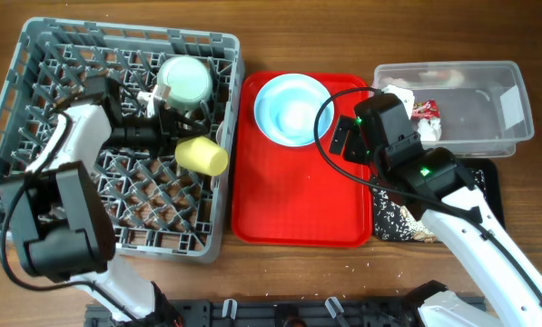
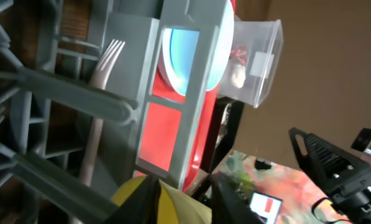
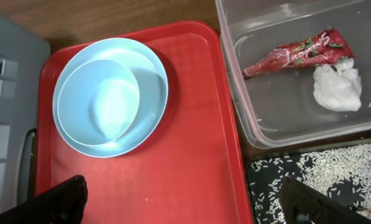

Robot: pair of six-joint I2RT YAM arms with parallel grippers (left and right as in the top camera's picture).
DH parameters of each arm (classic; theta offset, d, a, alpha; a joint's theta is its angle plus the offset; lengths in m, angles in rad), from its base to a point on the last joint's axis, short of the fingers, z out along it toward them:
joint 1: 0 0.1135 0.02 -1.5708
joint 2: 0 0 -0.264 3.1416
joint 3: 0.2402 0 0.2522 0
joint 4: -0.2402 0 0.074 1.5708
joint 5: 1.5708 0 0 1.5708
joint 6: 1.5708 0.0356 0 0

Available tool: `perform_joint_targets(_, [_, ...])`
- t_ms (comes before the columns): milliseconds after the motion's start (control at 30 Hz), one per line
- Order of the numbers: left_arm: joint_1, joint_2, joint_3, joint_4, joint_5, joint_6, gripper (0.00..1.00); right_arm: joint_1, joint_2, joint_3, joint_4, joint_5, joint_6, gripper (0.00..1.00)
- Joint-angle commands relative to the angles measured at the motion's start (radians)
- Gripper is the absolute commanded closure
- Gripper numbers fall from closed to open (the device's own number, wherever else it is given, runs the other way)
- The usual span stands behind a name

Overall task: Sort waste into correct bins and load items into the dishwasher rack
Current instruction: 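Carry the yellow cup with the left gripper into the rack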

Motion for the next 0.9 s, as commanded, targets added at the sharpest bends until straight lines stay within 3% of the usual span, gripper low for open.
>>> perform_joint_targets(0, [-0.012, -0.058, -0.026, 0.007, -0.084, -0.041, 0.60, -0.002, 0.002, 0.005, 0.002, -0.002, -0.001, 0.00])
perform_joint_targets(100, [-0.012, -0.124, 0.025, 0.023, -0.106, -0.094, 0.54, -0.002, 0.002, 0.005, 0.002, -0.002, -0.002, 0.00])
perform_joint_targets(167, [-0.017, -0.182, 0.042, 0.035, -0.198, -0.137, 0.42, -0.002, 0.002, 0.005, 0.002, -0.002, -0.002, 0.00])
perform_joint_targets(267, [-0.034, -0.216, 0.042, 0.039, -0.292, -0.143, 0.41, -0.002, 0.002, 0.005, 0.002, -0.002, -0.002, 0.00])
perform_joint_targets(433, [-0.035, -0.274, 0.043, 0.052, -0.330, -0.198, 0.37, -0.002, 0.002, 0.005, 0.002, -0.002, -0.001, 0.00])
perform_joint_targets(533, [-0.046, -0.379, 0.043, 0.048, -0.488, -0.250, 0.36, -0.002, 0.002, 0.005, 0.002, -0.002, -0.002, 0.00])
perform_joint_targets(600, [-0.051, -0.464, 0.043, 0.033, -0.494, -0.262, 0.45, -0.002, 0.002, 0.005, 0.002, -0.002, -0.001, 0.00])
perform_joint_targets(633, [-0.070, -0.521, 0.043, 0.012, -0.533, -0.266, 0.64, -0.002, 0.002, 0.005, 0.002, -0.002, -0.001, 0.00])
perform_joint_targets(667, [-0.103, -0.564, 0.043, -0.016, -0.614, -0.283, 0.91, -0.002, 0.002, 0.005, 0.002, -0.002, -0.002, 0.00])
perform_joint_targets(700, [-0.131, -0.577, 0.043, -0.037, -0.686, -0.307, 0.96, -0.002, 0.002, 0.005, 0.002, -0.002, -0.002, 0.00])
perform_joint_targets(867, [-0.354, -0.494, 0.037, -0.158, -0.946, -0.364, 0.96, -0.002, 0.002, 0.005, 0.002, -0.002, -0.001, 0.00])
